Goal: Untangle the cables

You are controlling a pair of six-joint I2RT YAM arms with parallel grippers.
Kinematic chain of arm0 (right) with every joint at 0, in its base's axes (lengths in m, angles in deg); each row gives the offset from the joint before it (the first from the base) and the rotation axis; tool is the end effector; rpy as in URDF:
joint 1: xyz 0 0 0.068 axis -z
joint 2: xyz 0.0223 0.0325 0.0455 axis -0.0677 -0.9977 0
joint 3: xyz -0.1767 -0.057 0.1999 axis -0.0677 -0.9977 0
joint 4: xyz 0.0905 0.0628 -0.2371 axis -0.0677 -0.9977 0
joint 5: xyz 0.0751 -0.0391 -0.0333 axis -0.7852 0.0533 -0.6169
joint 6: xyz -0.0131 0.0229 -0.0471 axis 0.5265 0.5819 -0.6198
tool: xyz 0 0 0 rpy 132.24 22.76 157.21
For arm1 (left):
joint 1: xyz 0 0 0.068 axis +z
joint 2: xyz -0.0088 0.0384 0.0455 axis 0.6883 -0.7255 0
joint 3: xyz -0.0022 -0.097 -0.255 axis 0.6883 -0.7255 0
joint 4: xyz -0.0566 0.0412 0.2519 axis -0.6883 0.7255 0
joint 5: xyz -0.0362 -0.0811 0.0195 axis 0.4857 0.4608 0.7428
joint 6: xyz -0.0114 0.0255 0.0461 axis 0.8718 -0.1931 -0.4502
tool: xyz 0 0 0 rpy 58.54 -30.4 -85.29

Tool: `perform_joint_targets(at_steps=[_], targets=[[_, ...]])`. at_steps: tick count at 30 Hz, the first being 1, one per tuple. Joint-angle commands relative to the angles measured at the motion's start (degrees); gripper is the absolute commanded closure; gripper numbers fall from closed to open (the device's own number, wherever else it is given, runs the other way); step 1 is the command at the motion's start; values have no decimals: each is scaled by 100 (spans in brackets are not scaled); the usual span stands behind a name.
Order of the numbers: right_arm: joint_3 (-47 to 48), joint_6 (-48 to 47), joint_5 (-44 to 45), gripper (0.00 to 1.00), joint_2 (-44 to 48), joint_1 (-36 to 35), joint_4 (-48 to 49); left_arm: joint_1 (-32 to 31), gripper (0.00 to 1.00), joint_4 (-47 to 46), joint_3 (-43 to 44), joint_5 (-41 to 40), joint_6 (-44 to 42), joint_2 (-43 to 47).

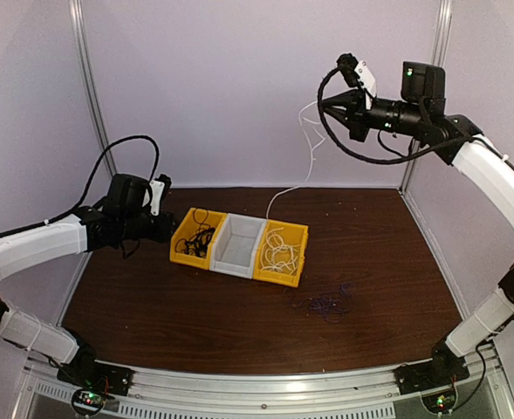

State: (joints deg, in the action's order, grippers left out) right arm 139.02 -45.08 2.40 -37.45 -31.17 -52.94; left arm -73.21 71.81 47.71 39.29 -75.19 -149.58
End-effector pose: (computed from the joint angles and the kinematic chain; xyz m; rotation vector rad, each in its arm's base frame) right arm 0.2772 0.1663 0.5030 -1.1003 1.2254 0.5646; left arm 0.2525 -0.1381 0.2649 0.2180 2.1881 -0.2688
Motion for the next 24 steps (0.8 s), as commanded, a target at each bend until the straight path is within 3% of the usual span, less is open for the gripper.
perform_joint_targets(at_steps=[1,12,24], targets=[[-955,44,-84,100,-53,-22,203,36,51,-220,2,81,-4,8],[-2163,412,-477,100,-410,-28,872,36,51,-224,-9,102,2,32],[-2315,565,-837,100,-975,-297,780,36,51,-225,9,78,11,73]])
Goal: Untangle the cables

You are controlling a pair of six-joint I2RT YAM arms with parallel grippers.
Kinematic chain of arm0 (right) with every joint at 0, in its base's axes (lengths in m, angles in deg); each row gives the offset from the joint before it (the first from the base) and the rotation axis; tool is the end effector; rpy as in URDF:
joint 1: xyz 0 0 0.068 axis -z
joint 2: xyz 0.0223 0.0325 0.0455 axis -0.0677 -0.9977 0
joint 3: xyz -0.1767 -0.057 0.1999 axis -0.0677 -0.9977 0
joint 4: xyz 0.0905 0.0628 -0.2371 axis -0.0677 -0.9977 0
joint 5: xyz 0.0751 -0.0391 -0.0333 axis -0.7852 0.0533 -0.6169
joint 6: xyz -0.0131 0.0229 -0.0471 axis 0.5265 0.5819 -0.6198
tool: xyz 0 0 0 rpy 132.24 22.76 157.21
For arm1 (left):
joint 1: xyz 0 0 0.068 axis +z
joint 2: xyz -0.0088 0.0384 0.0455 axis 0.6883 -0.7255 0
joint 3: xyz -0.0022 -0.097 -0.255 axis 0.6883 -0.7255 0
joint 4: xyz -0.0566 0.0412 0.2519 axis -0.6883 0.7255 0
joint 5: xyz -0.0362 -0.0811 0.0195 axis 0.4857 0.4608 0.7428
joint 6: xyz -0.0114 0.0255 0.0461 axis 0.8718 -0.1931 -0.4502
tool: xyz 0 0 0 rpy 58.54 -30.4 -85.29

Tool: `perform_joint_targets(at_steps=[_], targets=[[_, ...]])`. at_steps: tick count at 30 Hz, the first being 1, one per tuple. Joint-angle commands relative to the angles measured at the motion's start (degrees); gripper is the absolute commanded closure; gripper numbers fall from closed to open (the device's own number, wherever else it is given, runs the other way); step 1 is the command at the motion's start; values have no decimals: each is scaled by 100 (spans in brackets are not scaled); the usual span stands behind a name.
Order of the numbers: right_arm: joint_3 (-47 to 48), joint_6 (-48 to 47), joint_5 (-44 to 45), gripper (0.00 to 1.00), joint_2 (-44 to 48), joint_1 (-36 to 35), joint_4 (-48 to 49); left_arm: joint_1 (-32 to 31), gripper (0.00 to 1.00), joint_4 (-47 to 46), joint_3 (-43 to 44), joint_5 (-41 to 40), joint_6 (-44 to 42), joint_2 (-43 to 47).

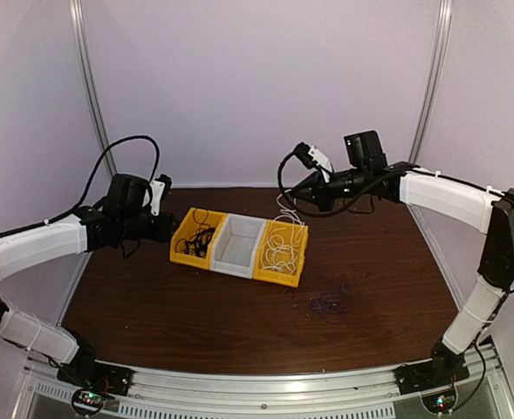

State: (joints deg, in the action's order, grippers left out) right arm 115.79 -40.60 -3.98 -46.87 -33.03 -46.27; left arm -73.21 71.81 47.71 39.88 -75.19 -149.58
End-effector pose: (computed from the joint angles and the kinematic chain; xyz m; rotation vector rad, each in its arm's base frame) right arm 0.3272 0.2097 0.3218 -1.2166 1.6497 0.8753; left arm 0.2523 -0.1385 0.2648 0.2240 2.1896 -0.2797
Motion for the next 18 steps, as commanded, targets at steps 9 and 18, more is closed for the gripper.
perform_joint_targets(at_steps=[9,18], targets=[[-244,189,-291,100,-424,-131,266,36,51,-221,-4,-28,-4,105],[-248,23,30,100,-825,-135,73,36,51,-223,-8,20,14,216]])
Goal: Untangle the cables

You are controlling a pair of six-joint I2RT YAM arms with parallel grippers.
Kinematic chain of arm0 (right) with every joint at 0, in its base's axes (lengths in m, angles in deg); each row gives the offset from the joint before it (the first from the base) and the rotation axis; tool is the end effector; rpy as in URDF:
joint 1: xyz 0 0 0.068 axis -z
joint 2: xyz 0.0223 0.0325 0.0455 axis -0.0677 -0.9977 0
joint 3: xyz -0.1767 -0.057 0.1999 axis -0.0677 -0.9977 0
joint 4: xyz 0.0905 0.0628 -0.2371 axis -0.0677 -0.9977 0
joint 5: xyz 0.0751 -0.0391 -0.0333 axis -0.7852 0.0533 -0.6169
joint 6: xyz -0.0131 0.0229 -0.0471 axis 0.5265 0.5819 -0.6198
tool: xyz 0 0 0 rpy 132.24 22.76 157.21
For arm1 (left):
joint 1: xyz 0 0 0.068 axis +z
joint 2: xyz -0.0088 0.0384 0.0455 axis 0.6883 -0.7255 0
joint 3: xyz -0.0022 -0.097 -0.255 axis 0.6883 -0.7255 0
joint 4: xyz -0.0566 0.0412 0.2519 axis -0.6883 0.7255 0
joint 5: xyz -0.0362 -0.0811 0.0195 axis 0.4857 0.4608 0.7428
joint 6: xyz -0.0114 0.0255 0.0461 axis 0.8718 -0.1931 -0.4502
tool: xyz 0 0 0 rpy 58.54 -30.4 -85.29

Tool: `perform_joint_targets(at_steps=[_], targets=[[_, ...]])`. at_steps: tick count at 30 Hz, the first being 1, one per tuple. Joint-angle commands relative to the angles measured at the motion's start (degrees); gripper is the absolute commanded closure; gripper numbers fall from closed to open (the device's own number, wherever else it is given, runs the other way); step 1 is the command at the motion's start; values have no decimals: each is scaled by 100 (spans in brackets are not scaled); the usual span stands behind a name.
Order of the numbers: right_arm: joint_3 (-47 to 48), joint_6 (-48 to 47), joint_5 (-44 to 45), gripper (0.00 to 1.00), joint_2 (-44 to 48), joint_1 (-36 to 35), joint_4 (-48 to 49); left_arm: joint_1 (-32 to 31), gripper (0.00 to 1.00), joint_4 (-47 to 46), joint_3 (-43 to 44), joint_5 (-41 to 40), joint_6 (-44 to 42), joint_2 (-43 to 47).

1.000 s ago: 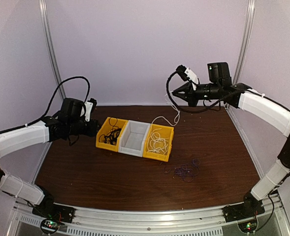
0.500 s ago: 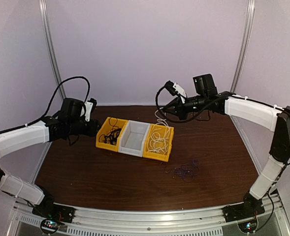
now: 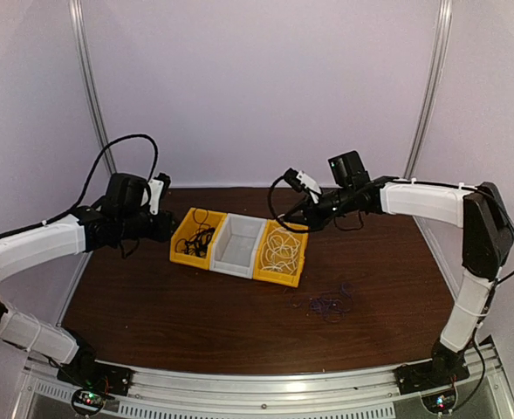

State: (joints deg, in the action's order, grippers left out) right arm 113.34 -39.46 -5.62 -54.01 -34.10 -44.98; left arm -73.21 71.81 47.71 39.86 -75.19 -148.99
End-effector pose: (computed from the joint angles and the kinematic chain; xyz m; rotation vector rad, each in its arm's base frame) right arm 0.3397 0.2263 0.2627 -1.2446 1.7875 0.9700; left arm 0.2510 -0.1377 0.2676 0.2219 2.1798 -0.2833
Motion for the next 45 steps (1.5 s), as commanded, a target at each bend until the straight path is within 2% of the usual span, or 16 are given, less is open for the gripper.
perform_joint_targets(at_steps=[1,12,21,27,33,39,45], targets=[[-6,-178,285,100,-158,-24,-123,36,51,-220,-9,34,13,157],[-122,-457,849,100,-648,-60,-436,36,51,-223,0,93,15,105],[719,-658,1573,100,-1381,-455,-1113,36,51,-224,2,131,19,104],[847,-702,1929,99,-1316,-590,-1316,36,51,-224,1,156,21,143],[767,-823,2198,87,-721,-584,-1779,36,51,-232,9,152,11,153],[729,-896,2232,65,-107,-584,-2204,36,51,-228,26,195,-10,37],[529,-922,2350,58,459,-573,-2455,38,51,-228,35,336,-44,-44]])
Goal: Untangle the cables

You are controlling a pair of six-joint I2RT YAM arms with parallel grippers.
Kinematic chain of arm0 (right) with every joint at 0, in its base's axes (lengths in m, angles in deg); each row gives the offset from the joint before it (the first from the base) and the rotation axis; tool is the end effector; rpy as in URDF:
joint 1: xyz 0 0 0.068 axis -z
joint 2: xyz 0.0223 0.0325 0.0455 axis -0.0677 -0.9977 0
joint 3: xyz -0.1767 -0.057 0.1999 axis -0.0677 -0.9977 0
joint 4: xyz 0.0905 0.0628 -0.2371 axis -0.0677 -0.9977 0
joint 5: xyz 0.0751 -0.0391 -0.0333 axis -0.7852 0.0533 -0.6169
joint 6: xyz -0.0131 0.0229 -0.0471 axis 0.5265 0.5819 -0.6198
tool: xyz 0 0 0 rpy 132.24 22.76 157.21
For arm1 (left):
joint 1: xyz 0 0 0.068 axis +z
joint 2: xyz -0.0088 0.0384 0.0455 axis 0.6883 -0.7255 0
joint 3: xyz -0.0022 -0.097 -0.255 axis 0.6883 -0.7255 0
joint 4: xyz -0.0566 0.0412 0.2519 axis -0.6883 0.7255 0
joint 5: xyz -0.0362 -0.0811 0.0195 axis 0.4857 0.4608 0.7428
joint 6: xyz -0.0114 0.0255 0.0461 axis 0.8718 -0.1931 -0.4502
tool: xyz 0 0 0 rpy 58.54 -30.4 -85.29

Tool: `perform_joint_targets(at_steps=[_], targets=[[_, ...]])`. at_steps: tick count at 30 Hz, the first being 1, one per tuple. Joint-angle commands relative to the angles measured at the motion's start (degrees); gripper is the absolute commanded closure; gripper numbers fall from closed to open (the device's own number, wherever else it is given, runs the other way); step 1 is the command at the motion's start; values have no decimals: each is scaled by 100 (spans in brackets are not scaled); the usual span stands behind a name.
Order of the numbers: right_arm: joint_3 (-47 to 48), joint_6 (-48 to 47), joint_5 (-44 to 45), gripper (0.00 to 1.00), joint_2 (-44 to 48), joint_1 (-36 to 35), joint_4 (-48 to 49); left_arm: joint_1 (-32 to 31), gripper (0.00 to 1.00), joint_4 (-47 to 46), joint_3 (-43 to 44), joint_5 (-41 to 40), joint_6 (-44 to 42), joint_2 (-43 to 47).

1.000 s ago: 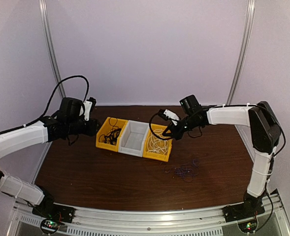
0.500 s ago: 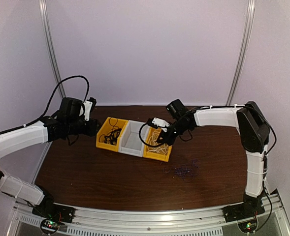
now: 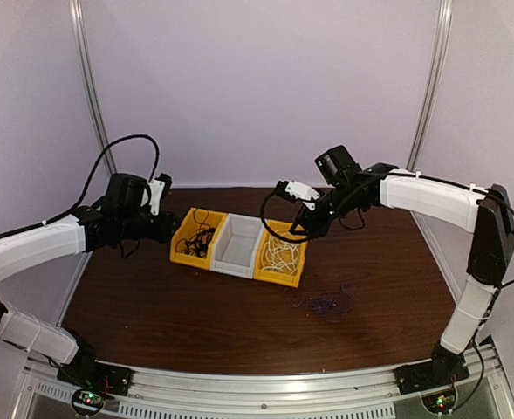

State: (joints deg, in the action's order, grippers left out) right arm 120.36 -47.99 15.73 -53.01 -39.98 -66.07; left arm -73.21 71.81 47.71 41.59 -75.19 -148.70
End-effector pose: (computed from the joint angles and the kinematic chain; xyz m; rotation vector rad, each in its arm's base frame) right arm 0.3118 0.2441 0.2768 -1.3987 2.0027 0.5575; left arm 0.2498 -0.1383 0.2689 0.2387 2.1791 -0.3170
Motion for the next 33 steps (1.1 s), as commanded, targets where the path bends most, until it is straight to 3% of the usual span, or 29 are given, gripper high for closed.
perform_joint_targets(at_steps=[1,6,11,15,23,29,33], targets=[[-284,-94,266,58,462,27,-354,36,51,-230,29,203,-67,-73],[-1199,-355,224,58,1224,277,-343,-6,50,-484,-74,1097,-180,87],[-2064,-1046,-287,62,1830,874,-945,-350,48,-1146,-353,2114,-302,507],[-2677,-1213,-316,62,2238,1321,-959,-899,48,-1249,-262,2139,-321,585],[-3395,-1417,-158,64,2697,1351,-942,-2095,47,-1944,-240,1705,-71,187],[-3594,-1812,-417,62,2692,1340,-1060,-2528,48,-2248,-188,1479,29,-219],[-3951,-2366,19,61,3269,1032,-846,-2591,47,-2369,-253,1445,123,-307]])
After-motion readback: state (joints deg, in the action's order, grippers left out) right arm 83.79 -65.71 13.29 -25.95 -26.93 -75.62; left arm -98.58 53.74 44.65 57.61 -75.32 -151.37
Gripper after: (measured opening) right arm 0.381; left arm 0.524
